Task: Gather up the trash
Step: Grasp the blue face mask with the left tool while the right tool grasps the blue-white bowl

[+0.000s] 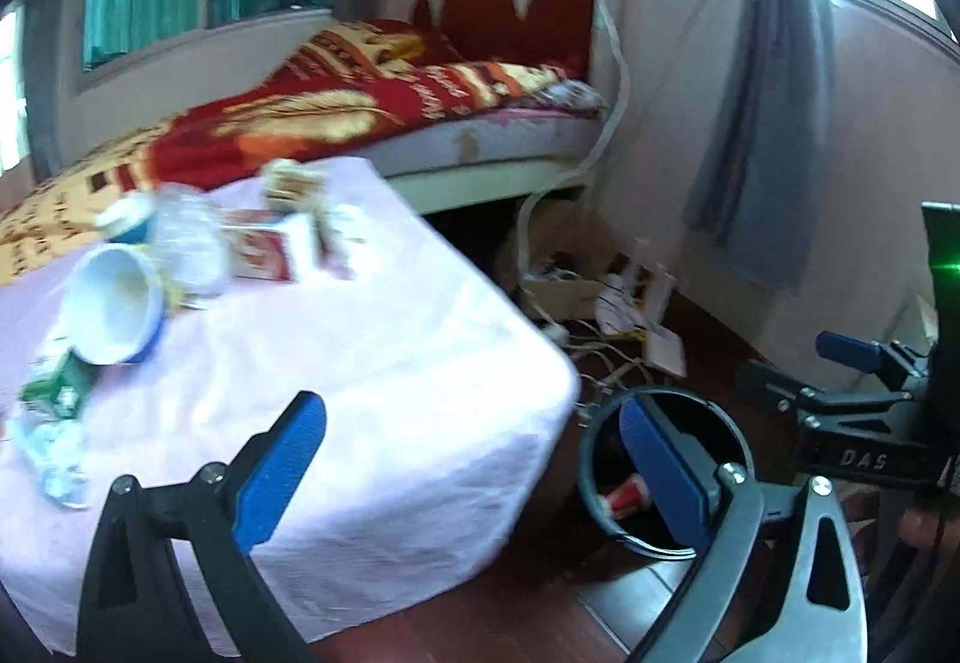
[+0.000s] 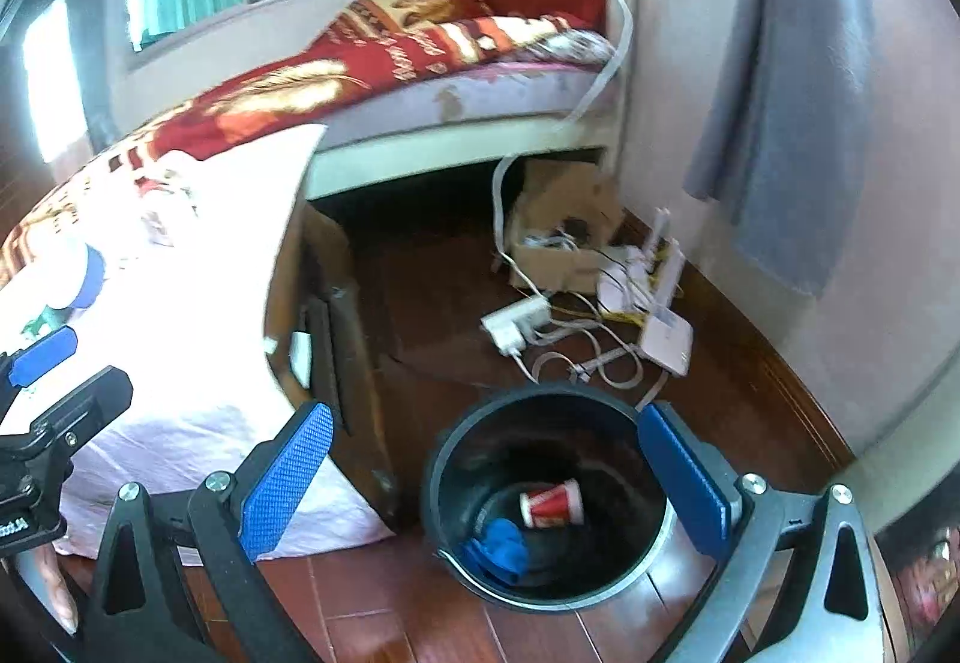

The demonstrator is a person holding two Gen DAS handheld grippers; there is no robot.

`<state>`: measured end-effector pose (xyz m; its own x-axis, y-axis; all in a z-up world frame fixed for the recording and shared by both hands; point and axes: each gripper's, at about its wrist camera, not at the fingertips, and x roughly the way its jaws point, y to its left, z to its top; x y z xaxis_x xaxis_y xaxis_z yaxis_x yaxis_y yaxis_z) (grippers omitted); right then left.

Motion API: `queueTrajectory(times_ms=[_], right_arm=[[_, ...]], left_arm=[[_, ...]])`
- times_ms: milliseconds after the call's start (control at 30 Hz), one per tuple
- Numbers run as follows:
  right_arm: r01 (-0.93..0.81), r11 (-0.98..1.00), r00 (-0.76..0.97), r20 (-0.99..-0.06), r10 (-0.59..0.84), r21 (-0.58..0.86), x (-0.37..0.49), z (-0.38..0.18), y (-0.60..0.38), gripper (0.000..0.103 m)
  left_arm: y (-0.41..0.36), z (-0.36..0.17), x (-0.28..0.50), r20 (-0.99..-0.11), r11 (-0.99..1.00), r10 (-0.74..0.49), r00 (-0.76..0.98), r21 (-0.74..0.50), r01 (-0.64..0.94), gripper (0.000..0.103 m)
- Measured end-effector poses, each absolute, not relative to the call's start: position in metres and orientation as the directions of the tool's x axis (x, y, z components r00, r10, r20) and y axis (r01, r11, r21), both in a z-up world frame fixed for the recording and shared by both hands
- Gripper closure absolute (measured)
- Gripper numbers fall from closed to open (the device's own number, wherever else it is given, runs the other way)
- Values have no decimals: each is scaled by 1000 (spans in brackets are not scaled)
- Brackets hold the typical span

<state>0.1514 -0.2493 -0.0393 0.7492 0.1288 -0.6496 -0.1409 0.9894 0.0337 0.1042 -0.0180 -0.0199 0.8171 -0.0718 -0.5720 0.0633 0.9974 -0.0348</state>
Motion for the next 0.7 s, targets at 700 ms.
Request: queueTrajectory(times_ms=[700], right_arm=[[-468, 883, 682, -632, 369, 11, 166, -28, -46, 0]], left_arm=[[198, -50, 61, -605, 905, 270, 749, -106, -412, 27]])
